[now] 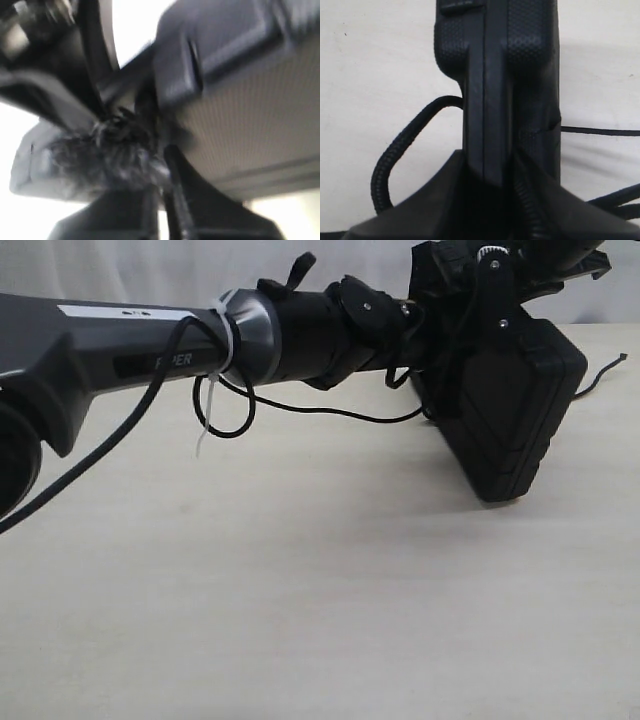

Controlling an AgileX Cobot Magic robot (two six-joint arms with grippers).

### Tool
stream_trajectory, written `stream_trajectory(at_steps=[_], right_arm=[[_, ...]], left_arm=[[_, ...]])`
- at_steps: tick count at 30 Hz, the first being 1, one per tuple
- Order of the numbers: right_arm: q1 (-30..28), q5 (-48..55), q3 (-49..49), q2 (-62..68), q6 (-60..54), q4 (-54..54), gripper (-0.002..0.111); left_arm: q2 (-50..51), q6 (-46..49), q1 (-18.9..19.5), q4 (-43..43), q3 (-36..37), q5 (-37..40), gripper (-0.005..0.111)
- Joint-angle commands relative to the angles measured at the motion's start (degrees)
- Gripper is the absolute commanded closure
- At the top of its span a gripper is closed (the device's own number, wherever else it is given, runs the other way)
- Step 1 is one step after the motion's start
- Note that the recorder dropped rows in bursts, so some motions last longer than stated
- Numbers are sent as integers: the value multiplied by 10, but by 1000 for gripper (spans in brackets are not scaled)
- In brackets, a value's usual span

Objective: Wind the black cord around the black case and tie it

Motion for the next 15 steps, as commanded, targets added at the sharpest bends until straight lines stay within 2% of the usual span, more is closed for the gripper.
stream_trajectory(at_steps=[1, 5, 9, 15], right_arm=[[1, 10, 7, 8, -3, -7, 104], [1, 10, 7, 8, -3, -7, 104], [1, 10, 7, 8, -3, -7, 104], [1, 10, 7, 8, -4, -7, 104]], left_arm=[[2, -13, -10, -12, -20, 16, 107], [-7, -49, 2, -26, 10, 12, 107], [-43, -76, 26, -26, 52, 48, 107], [-102, -114, 43, -37, 55, 106, 107]])
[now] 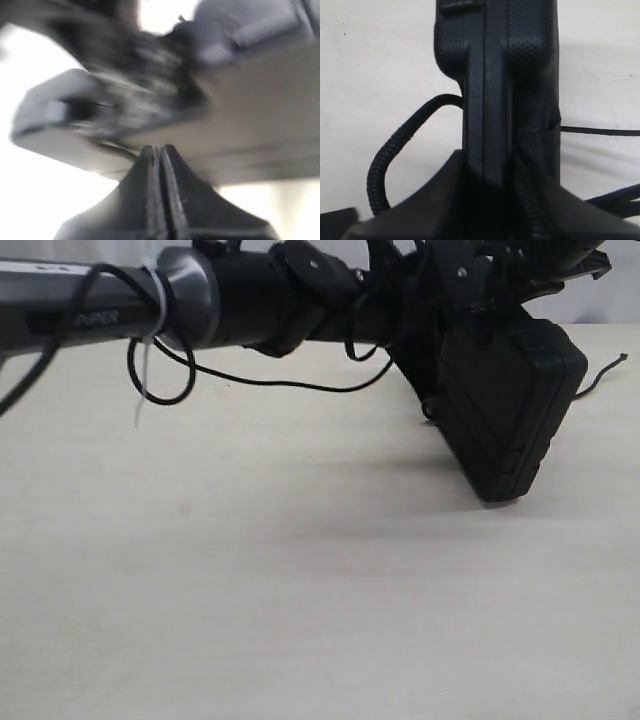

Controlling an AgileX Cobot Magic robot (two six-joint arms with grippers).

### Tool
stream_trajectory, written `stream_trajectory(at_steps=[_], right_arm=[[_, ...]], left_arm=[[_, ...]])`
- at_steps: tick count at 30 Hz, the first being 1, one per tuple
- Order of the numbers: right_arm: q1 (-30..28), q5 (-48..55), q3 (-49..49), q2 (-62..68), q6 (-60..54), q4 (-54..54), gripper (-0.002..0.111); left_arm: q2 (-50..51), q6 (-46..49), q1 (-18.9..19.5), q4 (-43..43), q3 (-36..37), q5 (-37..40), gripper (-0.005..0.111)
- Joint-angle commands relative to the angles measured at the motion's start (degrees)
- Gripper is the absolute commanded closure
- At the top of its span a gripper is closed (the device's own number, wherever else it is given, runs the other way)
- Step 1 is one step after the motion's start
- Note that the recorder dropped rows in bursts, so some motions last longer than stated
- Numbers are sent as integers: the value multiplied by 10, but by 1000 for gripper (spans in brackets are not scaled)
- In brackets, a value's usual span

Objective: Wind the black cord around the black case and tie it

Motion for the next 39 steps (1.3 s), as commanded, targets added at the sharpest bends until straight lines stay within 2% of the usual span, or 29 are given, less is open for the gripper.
stream_trajectory(at_steps=[1, 7, 11, 14, 17, 25, 33, 39], right_arm=[[1, 10, 7, 8, -4, -4, 104], [1, 10, 7, 8, -4, -3, 104], [1, 10, 7, 8, -4, -3, 104], [1, 10, 7, 8, -4, -3, 104], [1, 10, 7, 8, -3, -3, 104], [1, 10, 7, 8, -3, -3, 104], [1, 10, 7, 8, -3, -3, 104], [1, 10, 7, 8, -3, -3, 104]], left_arm=[[-46, -22, 6, -15, 1, 39, 107], [-32, -10, 6, -29, -16, 39, 107], [-7, 52, 3, -108, -39, 54, 107], [12, 97, -1, -148, -57, 37, 107], [39, 99, -1, -149, -80, 20, 107], [78, 101, -1, -149, -80, 34, 107], [110, 102, -1, -245, -148, 90, 107], [129, 96, -1, -214, -147, 93, 107]])
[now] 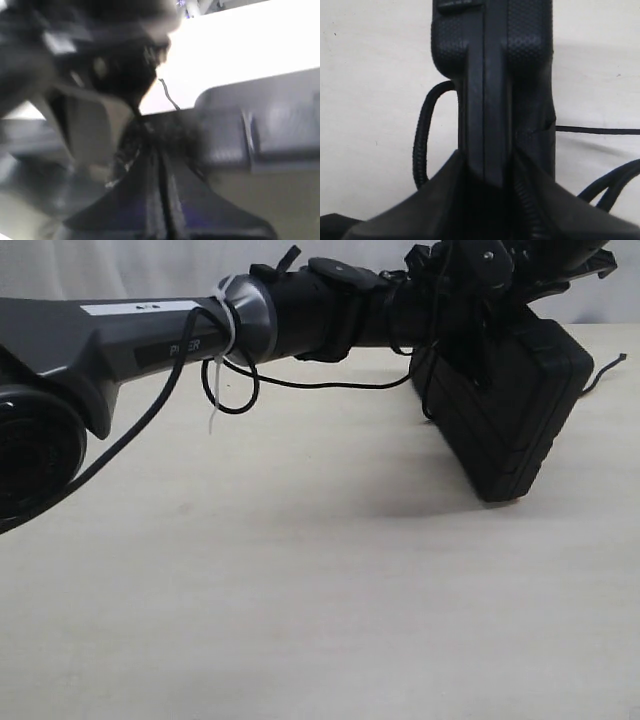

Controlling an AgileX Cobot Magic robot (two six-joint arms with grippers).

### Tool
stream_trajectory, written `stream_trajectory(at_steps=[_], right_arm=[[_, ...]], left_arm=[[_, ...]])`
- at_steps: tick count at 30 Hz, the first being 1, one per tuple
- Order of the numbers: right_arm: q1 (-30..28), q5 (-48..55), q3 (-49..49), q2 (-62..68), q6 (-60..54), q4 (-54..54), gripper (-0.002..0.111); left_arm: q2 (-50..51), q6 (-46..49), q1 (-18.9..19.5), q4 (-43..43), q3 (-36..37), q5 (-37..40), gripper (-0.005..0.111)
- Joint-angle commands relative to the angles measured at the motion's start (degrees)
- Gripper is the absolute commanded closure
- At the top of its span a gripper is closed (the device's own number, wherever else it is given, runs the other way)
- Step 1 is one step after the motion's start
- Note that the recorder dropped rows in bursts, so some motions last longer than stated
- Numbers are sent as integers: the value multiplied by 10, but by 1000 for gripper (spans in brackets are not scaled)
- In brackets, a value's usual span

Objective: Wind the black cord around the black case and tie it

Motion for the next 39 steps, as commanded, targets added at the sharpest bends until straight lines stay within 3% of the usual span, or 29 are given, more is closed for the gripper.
stream_trajectory(at_steps=[1, 16, 21, 22, 24, 28, 31, 33, 36, 39], right_arm=[[2, 10, 7, 8, -4, 5, 104], [2, 10, 7, 8, -3, 7, 104], [2, 10, 7, 8, -4, 5, 104], [2, 10, 7, 8, -4, 5, 104], [2, 10, 7, 8, -4, 5, 104], [2, 10, 7, 8, -4, 5, 104], [2, 10, 7, 8, -4, 5, 104], [2, 10, 7, 8, -4, 5, 104], [2, 10, 7, 8, -4, 5, 104], [2, 10, 7, 8, -4, 5, 104]], left_arm=[[10, -6, 0, 36, -1, 12, 107], [10, -9, -9, -20, -8, 24, 107], [5, -138, 5, 124, -8, 21, 84], [1, -220, 11, 208, -8, 43, 73], [-4, -302, 17, 313, -8, 76, 64], [-21, -435, 29, 507, -8, 151, 61], [-38, -455, 40, 529, -8, 172, 61], [-46, -456, 46, 529, -8, 145, 61], [-45, -496, 51, 528, -8, 43, 61], [-34, -498, 50, 472, -8, -23, 61]])
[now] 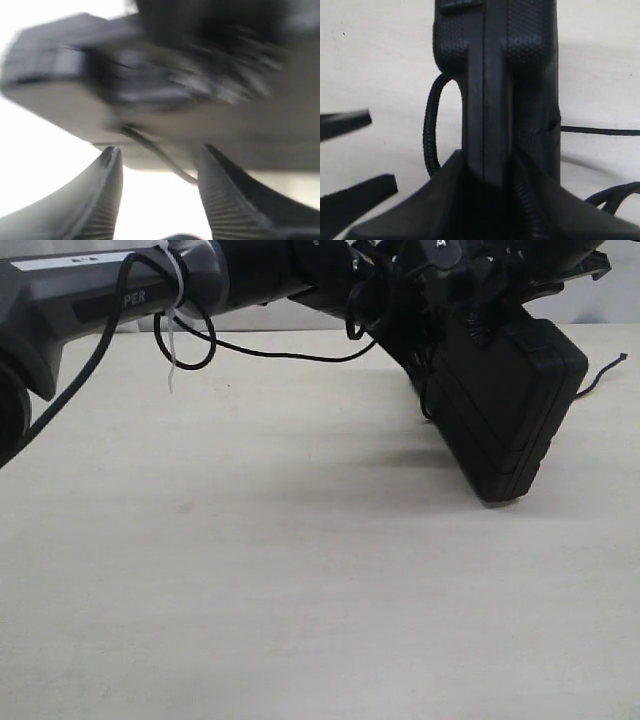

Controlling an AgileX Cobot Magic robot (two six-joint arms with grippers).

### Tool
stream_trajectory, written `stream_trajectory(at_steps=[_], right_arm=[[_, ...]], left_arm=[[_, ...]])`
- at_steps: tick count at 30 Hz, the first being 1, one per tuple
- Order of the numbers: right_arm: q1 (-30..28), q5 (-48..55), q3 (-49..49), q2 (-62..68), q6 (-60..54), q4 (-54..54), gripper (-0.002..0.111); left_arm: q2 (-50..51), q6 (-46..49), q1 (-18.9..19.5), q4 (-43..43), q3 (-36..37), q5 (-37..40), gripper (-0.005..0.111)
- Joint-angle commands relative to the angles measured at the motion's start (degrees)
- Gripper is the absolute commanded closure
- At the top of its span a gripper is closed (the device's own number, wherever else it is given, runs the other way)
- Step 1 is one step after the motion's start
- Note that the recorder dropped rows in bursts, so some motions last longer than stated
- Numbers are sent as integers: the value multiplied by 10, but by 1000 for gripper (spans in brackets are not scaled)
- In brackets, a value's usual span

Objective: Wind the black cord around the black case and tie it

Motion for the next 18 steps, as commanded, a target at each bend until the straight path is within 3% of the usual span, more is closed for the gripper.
stream_trajectory(at_steps=[1, 9, 15, 18], right_arm=[[1, 10, 7, 7, -3, -4, 104], [1, 10, 7, 7, -3, -4, 104], [1, 10, 7, 7, -3, -4, 104], [1, 10, 7, 7, -3, -4, 104]], left_arm=[[13, -11, -2, -65, -1, -108, 63], [49, 76, -28, -73, -1, -134, 95], [50, 86, -52, -71, -1, -181, 104], [50, 107, -65, -71, -1, -155, 104]])
